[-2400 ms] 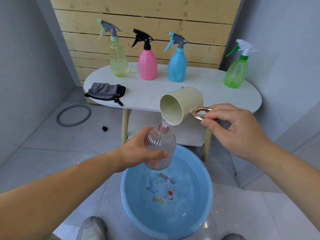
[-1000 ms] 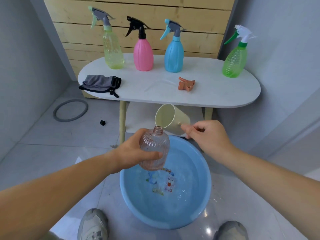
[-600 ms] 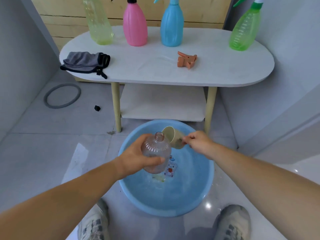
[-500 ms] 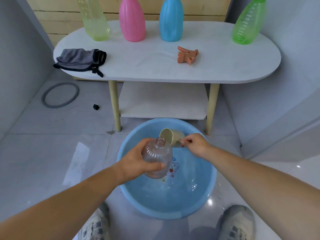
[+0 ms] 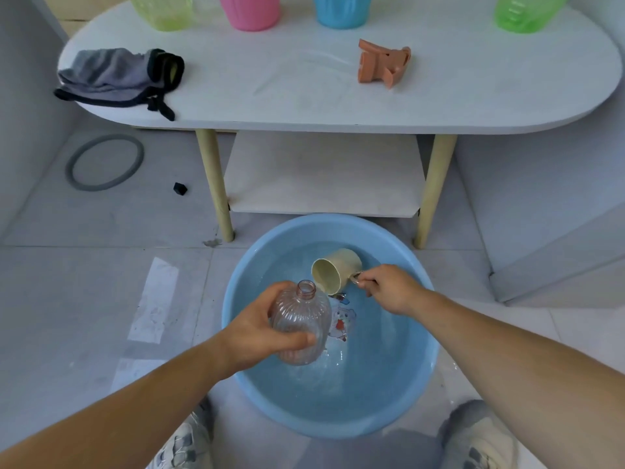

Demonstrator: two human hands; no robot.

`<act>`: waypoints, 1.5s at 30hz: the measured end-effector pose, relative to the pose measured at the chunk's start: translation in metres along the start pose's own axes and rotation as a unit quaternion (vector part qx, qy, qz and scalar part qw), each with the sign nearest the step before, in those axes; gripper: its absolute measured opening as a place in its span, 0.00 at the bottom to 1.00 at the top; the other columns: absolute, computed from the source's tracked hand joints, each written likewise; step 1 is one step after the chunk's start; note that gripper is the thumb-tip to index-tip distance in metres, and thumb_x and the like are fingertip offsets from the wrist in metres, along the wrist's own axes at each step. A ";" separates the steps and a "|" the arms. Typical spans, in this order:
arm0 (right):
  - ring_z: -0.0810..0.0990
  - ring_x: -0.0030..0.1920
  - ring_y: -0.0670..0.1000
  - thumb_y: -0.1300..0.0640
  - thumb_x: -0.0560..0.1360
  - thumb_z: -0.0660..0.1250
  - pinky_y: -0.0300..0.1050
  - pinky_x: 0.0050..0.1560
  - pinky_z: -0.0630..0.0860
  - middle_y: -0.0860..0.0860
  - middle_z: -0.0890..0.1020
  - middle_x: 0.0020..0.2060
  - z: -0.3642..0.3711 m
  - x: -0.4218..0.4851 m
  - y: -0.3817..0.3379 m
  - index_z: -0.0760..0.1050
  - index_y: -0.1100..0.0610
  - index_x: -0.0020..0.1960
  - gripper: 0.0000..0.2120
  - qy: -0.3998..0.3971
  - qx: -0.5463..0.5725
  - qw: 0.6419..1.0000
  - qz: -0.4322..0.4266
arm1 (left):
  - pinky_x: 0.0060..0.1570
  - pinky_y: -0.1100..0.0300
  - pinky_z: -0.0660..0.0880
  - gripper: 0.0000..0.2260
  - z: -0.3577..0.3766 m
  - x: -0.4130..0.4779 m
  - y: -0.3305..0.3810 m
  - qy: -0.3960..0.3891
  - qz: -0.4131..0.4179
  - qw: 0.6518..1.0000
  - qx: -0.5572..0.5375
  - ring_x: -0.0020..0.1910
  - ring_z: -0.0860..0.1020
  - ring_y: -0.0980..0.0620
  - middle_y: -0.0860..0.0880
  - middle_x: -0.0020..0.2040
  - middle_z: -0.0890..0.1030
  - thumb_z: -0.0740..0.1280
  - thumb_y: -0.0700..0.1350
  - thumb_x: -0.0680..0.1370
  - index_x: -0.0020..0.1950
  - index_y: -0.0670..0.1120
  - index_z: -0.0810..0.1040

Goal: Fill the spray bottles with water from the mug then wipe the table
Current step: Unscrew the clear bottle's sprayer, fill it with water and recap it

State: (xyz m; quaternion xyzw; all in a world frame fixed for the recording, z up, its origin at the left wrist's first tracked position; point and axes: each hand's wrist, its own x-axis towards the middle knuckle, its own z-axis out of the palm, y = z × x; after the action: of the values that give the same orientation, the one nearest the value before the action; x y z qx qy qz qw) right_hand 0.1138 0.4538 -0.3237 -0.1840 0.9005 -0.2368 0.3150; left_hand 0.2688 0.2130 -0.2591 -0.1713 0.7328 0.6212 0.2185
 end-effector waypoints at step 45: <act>0.73 0.32 0.46 0.53 0.80 0.65 0.34 0.32 0.68 0.45 0.84 0.36 -0.023 -0.027 -0.023 0.83 0.55 0.43 0.11 0.053 0.156 0.986 0.023 | 0.51 0.53 0.82 0.37 -0.005 -0.002 0.004 0.012 0.016 0.999 -0.048 0.57 0.85 0.51 0.53 0.56 0.86 0.83 0.47 0.62 0.68 0.56 0.74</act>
State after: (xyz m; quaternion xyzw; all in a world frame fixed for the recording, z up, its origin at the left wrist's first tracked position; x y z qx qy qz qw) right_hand 0.1230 0.4551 -0.2819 -0.0993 0.8718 -0.3765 0.2973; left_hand 0.2680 0.2090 -0.2535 -0.1772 0.7077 0.6567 0.1911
